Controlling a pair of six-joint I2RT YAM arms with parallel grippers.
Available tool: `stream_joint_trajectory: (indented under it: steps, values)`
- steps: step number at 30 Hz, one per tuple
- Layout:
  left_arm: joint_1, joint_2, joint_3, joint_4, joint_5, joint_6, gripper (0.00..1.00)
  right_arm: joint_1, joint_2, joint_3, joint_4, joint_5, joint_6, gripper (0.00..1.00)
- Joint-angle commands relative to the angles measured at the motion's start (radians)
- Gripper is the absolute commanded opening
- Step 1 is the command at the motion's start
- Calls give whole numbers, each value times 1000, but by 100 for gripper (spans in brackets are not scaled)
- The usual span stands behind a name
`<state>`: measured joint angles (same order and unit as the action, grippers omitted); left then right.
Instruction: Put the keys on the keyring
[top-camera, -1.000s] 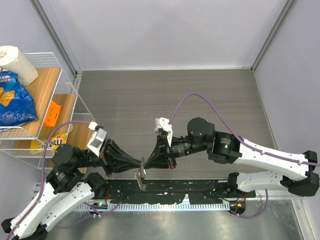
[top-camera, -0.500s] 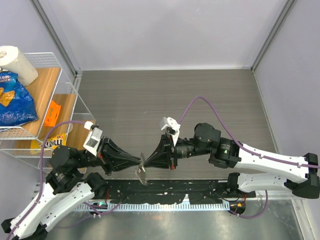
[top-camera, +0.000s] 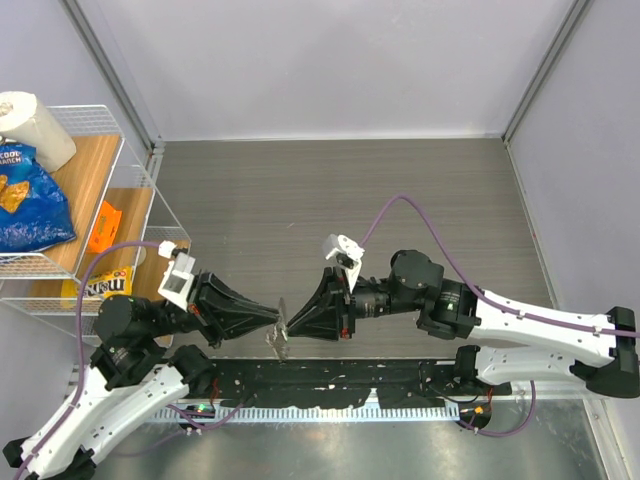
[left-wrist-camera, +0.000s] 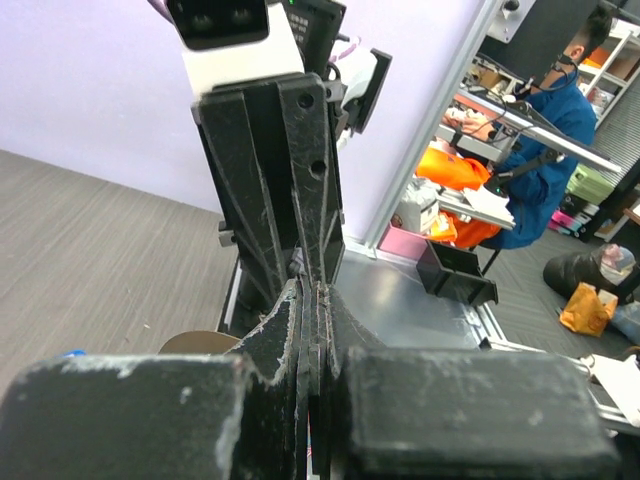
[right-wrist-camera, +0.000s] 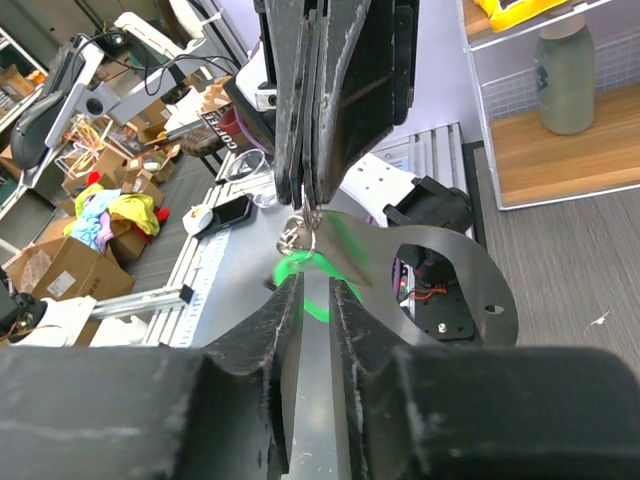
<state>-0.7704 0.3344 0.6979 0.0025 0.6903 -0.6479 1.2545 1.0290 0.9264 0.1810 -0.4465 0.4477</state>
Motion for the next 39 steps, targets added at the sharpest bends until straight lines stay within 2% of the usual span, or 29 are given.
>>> stream_joint_trajectory:
  steps: [1, 3, 14, 39]
  values:
    - [0, -17, 9, 99, -34, -9, 0, 3, -66, 25, -40, 38, -36, 26]
    - [0, -14, 12, 99, -34, -9, 0, 3, -82, 34, -49, 60, -53, 29]
    - [0, -11, 6, 108, -38, -15, 0, 3, -50, 111, -69, 92, -92, 32]
    - [0, -8, -8, 123, -61, -16, 0, 10, 14, 146, 2, 71, -69, 32]
